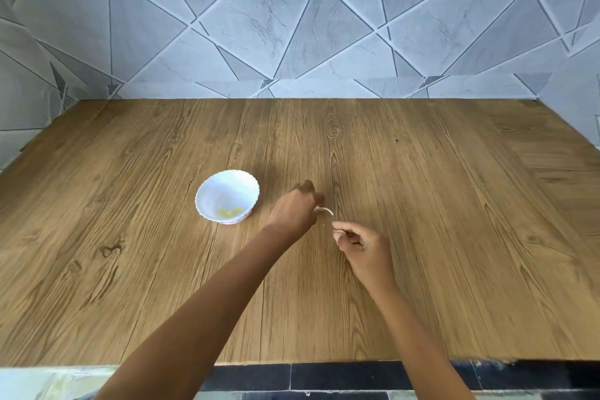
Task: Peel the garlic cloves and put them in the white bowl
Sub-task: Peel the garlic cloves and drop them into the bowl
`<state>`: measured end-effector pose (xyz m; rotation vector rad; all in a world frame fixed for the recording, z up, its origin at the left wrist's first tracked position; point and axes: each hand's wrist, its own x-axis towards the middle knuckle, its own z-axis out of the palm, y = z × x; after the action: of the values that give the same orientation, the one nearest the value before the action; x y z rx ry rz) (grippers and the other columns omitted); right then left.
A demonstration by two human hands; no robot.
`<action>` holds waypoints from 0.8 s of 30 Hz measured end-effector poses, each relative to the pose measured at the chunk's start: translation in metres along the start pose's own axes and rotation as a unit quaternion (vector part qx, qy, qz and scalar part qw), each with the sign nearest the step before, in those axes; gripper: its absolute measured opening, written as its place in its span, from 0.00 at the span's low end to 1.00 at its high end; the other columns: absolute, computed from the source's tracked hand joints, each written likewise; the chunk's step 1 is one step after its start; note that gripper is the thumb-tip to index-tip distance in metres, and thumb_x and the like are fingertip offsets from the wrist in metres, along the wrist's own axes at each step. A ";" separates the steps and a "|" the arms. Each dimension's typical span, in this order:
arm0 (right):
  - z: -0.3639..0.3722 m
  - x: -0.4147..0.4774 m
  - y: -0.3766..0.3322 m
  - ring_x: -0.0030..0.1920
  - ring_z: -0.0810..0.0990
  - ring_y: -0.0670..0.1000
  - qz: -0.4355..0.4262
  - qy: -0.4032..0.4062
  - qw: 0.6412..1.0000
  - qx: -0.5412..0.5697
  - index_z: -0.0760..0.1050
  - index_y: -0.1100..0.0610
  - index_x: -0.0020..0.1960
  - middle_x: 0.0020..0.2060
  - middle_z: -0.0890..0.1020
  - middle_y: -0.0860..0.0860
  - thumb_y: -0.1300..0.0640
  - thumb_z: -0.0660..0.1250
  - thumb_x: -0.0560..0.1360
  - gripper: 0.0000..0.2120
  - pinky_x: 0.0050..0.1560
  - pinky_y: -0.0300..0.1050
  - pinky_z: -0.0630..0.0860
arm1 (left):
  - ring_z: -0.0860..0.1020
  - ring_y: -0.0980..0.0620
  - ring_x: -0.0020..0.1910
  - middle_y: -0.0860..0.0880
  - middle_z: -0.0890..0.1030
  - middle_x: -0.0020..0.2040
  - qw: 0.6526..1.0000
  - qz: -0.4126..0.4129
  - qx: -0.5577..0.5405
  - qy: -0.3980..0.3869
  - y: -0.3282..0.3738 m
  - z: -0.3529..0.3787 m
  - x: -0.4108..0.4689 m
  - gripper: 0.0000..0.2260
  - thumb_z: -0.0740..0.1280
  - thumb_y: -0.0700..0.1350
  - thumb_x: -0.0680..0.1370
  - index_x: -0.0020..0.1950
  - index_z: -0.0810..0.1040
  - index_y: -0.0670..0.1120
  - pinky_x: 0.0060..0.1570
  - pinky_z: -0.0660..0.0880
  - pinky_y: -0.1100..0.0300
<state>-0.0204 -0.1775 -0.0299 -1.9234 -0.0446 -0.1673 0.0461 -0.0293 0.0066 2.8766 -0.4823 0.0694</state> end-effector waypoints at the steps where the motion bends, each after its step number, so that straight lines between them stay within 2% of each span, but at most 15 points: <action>1: -0.001 -0.003 0.000 0.41 0.81 0.40 0.004 0.001 1.000 0.004 0.80 0.55 0.53 0.41 0.83 0.44 0.64 0.70 0.73 0.10 0.43 0.32 0.77 | 0.74 0.46 0.58 0.46 0.74 0.59 1.000 0.004 -0.004 0.000 0.000 0.003 0.000 0.12 0.64 0.39 0.78 0.61 0.78 0.46 0.49 0.77 0.50; 5: -0.006 -0.015 0.003 0.42 0.82 0.42 0.017 -0.001 0.999 0.038 0.80 0.56 0.49 0.40 0.83 0.47 0.63 0.72 0.71 0.08 0.45 0.37 0.78 | 0.74 0.48 0.58 0.47 0.77 0.59 0.995 0.024 -0.090 0.027 -0.006 0.002 -0.008 0.13 0.67 0.37 0.74 0.58 0.80 0.45 0.51 0.74 0.54; 7: -0.007 -0.021 0.001 0.41 0.82 0.41 0.013 -0.009 0.998 0.056 0.81 0.55 0.47 0.40 0.84 0.46 0.64 0.72 0.71 0.07 0.46 0.36 0.78 | 0.77 0.53 0.52 0.48 0.80 0.56 0.981 0.000 -0.174 0.087 -0.008 -0.007 -0.020 0.14 0.69 0.35 0.71 0.55 0.82 0.44 0.49 0.72 0.65; 9: -0.005 -0.025 -0.004 0.42 0.82 0.41 0.007 -0.019 0.997 0.077 0.81 0.54 0.47 0.41 0.84 0.46 0.65 0.71 0.72 0.08 0.46 0.34 0.77 | 0.77 0.64 0.41 0.52 0.82 0.49 0.952 -0.067 -0.270 0.128 -0.003 -0.019 -0.043 0.12 0.69 0.34 0.72 0.52 0.83 0.44 0.42 0.69 0.76; 11: 0.002 -0.029 -0.009 0.42 0.82 0.40 -0.003 -0.034 0.995 0.097 0.81 0.53 0.48 0.42 0.84 0.46 0.66 0.71 0.72 0.09 0.46 0.32 0.76 | 0.77 0.65 0.34 0.55 0.82 0.40 0.921 -0.137 -0.349 0.103 0.003 -0.026 -0.070 0.07 0.69 0.36 0.73 0.48 0.83 0.45 0.38 0.70 0.75; 12: 0.007 -0.032 -0.012 0.43 0.82 0.40 -0.010 -0.041 0.994 0.104 0.81 0.54 0.49 0.41 0.84 0.46 0.66 0.71 0.72 0.10 0.46 0.32 0.76 | 0.77 0.63 0.33 0.53 0.82 0.37 0.904 -0.166 -0.385 0.080 0.006 -0.026 -0.084 0.04 0.69 0.38 0.74 0.47 0.83 0.44 0.38 0.72 0.72; 15: 0.023 -0.041 -0.021 0.43 0.81 0.40 -0.047 -0.050 0.991 0.116 0.78 0.55 0.53 0.42 0.83 0.47 0.66 0.71 0.71 0.13 0.46 0.30 0.75 | 0.80 0.54 0.36 0.45 0.83 0.39 0.818 -0.261 -0.511 0.021 0.011 -0.028 -0.119 0.06 0.68 0.42 0.77 0.46 0.82 0.39 0.37 0.77 0.65; 18: 0.037 -0.054 -0.026 0.44 0.81 0.40 -0.105 -0.046 0.988 0.100 0.73 0.49 0.55 0.43 0.84 0.48 0.67 0.71 0.72 0.18 0.48 0.30 0.74 | 0.80 0.55 0.36 0.45 0.82 0.38 0.771 -0.285 -0.569 -0.024 0.005 -0.029 -0.138 0.08 0.69 0.43 0.77 0.46 0.82 0.38 0.38 0.78 0.64; 20: 0.044 -0.061 -0.026 0.46 0.81 0.40 -0.150 -0.035 0.986 0.063 0.73 0.50 0.59 0.44 0.84 0.48 0.67 0.70 0.72 0.20 0.49 0.32 0.75 | 0.80 0.55 0.36 0.46 0.82 0.38 0.744 -0.285 -0.602 -0.047 -0.002 -0.032 -0.144 0.06 0.69 0.41 0.76 0.46 0.81 0.39 0.38 0.78 0.65; 24: 0.054 -0.073 -0.029 0.49 0.81 0.40 -0.215 -0.022 0.976 0.013 0.71 0.54 0.65 0.48 0.84 0.47 0.57 0.67 0.75 0.19 0.51 0.34 0.76 | 0.80 0.56 0.37 0.46 0.82 0.39 0.670 -0.300 -0.672 -0.095 -0.020 -0.037 -0.152 0.04 0.70 0.37 0.74 0.47 0.80 0.40 0.39 0.78 0.66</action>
<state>-0.0908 -0.1132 -0.0318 -1.8689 -0.4930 -0.4120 -0.0913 0.0455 0.0263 1.3959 0.3483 -0.4878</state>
